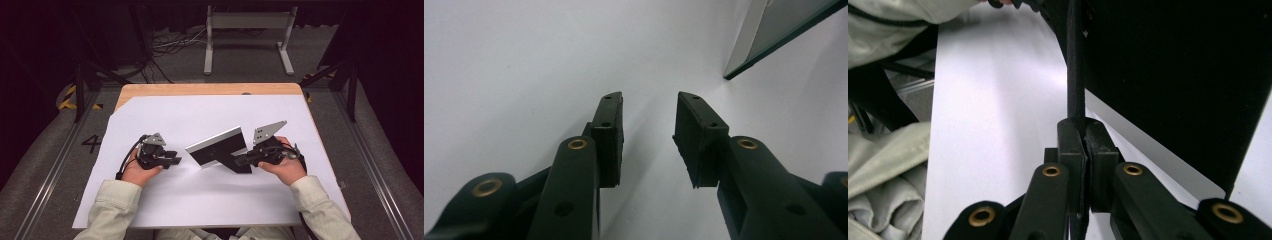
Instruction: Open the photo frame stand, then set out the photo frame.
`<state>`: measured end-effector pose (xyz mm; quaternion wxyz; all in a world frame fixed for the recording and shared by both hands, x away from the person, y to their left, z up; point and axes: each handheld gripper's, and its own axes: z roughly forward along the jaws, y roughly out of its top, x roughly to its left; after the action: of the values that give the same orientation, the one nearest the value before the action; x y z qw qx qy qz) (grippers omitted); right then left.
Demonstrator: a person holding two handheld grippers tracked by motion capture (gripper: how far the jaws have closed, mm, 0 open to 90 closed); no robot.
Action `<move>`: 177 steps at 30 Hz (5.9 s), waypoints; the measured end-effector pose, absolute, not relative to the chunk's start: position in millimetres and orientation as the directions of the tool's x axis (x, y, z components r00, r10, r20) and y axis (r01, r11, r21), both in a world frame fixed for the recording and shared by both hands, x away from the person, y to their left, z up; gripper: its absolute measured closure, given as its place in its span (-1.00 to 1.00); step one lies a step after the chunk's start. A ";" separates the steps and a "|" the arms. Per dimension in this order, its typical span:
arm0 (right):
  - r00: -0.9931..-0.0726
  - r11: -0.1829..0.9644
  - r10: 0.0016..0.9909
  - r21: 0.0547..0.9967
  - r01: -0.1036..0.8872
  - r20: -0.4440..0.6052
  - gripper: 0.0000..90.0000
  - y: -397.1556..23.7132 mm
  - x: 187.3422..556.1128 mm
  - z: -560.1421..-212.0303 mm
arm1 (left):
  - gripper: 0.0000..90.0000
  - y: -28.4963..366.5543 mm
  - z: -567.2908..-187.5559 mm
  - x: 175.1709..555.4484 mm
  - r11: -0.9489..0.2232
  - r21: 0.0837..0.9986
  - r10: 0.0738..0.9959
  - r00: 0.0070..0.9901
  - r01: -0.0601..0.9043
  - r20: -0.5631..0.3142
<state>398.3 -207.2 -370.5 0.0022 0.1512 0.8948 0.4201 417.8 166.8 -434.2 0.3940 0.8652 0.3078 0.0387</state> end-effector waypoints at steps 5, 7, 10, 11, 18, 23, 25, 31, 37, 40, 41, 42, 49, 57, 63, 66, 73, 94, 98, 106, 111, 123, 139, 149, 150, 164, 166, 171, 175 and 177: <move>-0.965 0.643 0.258 0.736 0.214 0.055 0.91 -212.3 396.7 -376.9 | 0.42 165.8 -434.0 417.3 -0.505 0.707 0.560 0.811 0.495 -0.168; -0.965 0.645 0.258 0.734 0.210 0.049 0.91 -213.1 396.5 -378.1 | 0.42 165.5 -434.0 417.1 -0.504 0.706 0.560 0.810 0.498 -0.171; -0.969 0.671 0.247 0.720 0.178 0.010 0.90 -215.1 394.9 -382.1 | 0.42 165.2 -434.0 417.2 -0.508 0.706 0.558 0.813 0.494 -0.167; -0.970 0.677 0.244 0.715 0.172 0.002 0.90 -215.2 394.4 -382.9 | 0.42 165.2 -433.8 417.4 -0.512 0.704 0.556 0.815 0.492 -0.166; -0.971 0.709 0.235 0.691 0.138 -0.046 0.88 -216.0 391.0 -387.1 | 0.42 163.3 -433.7 416.4 -0.512 0.706 0.555 0.815 0.490 -0.163; -0.969 0.728 0.237 0.674 0.128 -0.071 0.86 -217.4 389.4 -391.4 | 0.41 162.1 -433.7 416.0 -0.516 0.708 0.554 0.818 0.481 -0.152; -0.968 0.728 0.241 0.674 0.130 -0.074 0.86 -217.8 389.3 -392.7 | 0.41 161.4 -433.8 415.8 -0.519 0.709 0.554 0.819 0.478 -0.147; -0.962 0.738 0.254 0.663 0.127 -0.099 0.82 -221.3 389.5 -399.7 | 0.38 159.7 -434.2 415.1 -0.523 0.718 0.554 0.824 0.458 -0.122; -0.959 0.728 0.265 0.672 0.134 -0.096 0.80 -223.0 389.7 -400.7 | 0.37 158.4 -433.5 414.3 -0.524 0.724 0.550 0.827 0.447 -0.113; -0.957 0.718 0.275 0.681 0.142 -0.091 0.76 -224.3 389.7 -400.7 | 0.37 157.9 -433.4 414.4 -0.522 0.728 0.548 0.829 0.444 -0.112; -0.955 0.711 0.283 0.688 0.147 -0.089 0.73 -225.4 389.8 -399.6 | 0.37 157.9 -433.4 414.4 -0.522 0.728 0.548 0.829 0.444 -0.112; -0.953 0.702 0.290 0.696 0.150 -0.088 0.71 -226.6 389.7 -398.2 | 0.37 157.2 -433.3 414.1 -0.520 0.730 0.550 0.828 0.445 -0.113; -0.946 0.680 0.311 0.717 0.156 -0.089 0.61 -233.1 386.7 -392.3 | 0.38 154.9 -431.6 414.3 -0.519 0.736 0.545 0.831 0.435 -0.107; -0.940 0.652 0.329 0.742 0.153 -0.095 0.62 -242.7 382.4 -383.5 | 0.44 152.7 -429.0 415.1 -0.518 0.740 0.542 0.834 0.429 -0.104; -0.935 0.638 0.342 0.753 0.161 -0.090 0.68 -250.8 380.1 -378.9 | 0.46 150.0 -427.6 415.4 -0.522 0.739 0.537 0.837 0.426 -0.103; -0.929 0.626 0.358 0.762 0.164 -0.094 0.70 -255.9 379.2 -376.2 | 0.46 147.9 -427.0 415.3 -0.521 0.740 0.535 0.838 0.425 -0.104; -0.910 0.605 0.399 0.777 0.173 -0.108 0.79 -267.7 377.0 -370.2 | 0.48 144.0 -426.3 415.3 -0.526 0.741 0.527 0.844 0.417 -0.100; -0.876 0.586 0.473 0.777 0.232 -0.096 0.92 -284.3 378.9 -368.4 | 0.55 128.9 -425.1 411.5 -0.534 0.744 0.511 0.855 0.401 -0.093; -0.873 0.588 0.477 0.773 0.235 -0.097 0.93 -285.7 378.5 -368.3 | 0.67 122.6 -426.6 410.5 -0.540 0.737 0.513 0.853 0.407 -0.095; -0.868 0.586 0.487 0.773 0.243 -0.097 0.93 -291.4 377.4 -367.5 | 0.80 112.2 -431.8 411.0 -0.553 0.729 0.517 0.852 0.403 -0.080; -0.865 0.583 0.493 0.774 0.247 -0.096 0.93 -294.2 376.9 -367.2 | 0.88 106.8 -435.1 411.1 -0.560 0.728 0.516 0.854 0.395 -0.066; -0.859 0.577 0.503 0.778 0.248 -0.099 0.93 -300.5 374.6 -364.7 | 0.97 93.5 -442.5 411.3 -0.595 0.705 0.490 0.869 0.387 -0.064; -0.858 0.569 0.503 0.786 0.243 -0.099 0.92 -303.0 372.5 -360.1 | 1.00 87.9 -444.7 408.8 -0.624 0.685 0.438 0.894 0.376 -0.092; -0.854 0.562 0.509 0.791 0.240 -0.103 0.92 -306.4 370.3 -355.7 | 1.00 75.6 -442.8 399.2 -0.680 0.655 0.357 0.929 0.329 -0.096; -0.854 0.561 0.509 0.792 0.240 -0.102 0.92 -306.7 370.1 -355.3 | 1.00 74.6 -442.7 398.6 -0.683 0.654 0.350 0.932 0.324 -0.096; -0.851 0.559 0.514 0.794 0.238 -0.107 0.91 -310.1 368.0 -352.0 | 1.00 56.6 -438.9 385.9 -0.751 0.616 0.228 0.969 0.238 -0.097; -0.851 0.559 0.515 0.794 0.240 -0.105 0.91 -310.4 367.5 -352.2 | 1.00 53.2 -438.2 383.8 -0.761 0.609 0.206 0.974 0.222 -0.098; -0.848 0.557 0.519 0.795 0.240 -0.108 0.91 -313.4 365.6 -351.3 | 1.00 46.7 -436.0 380.3 -0.784 0.592 0.156 0.982 0.190 -0.108; -0.844 0.554 0.526 0.796 0.242 -0.110 0.91 -316.2 363.5 -350.2 | 1.00 40.5 -435.4 378.0 -0.793 0.585 0.127 0.985 0.170 -0.115; -0.843 0.554 0.526 0.797 0.242 -0.110 0.90 -316.7 363.1 -350.0 | 1.00 38.6 -435.4 377.0 -0.793 0.586 0.122 0.985 0.169 -0.118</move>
<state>363.1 -316.7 -350.0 0.1706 0.2219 0.8649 0.4167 377.0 38.6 -435.4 0.3125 0.9461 0.0769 -0.0369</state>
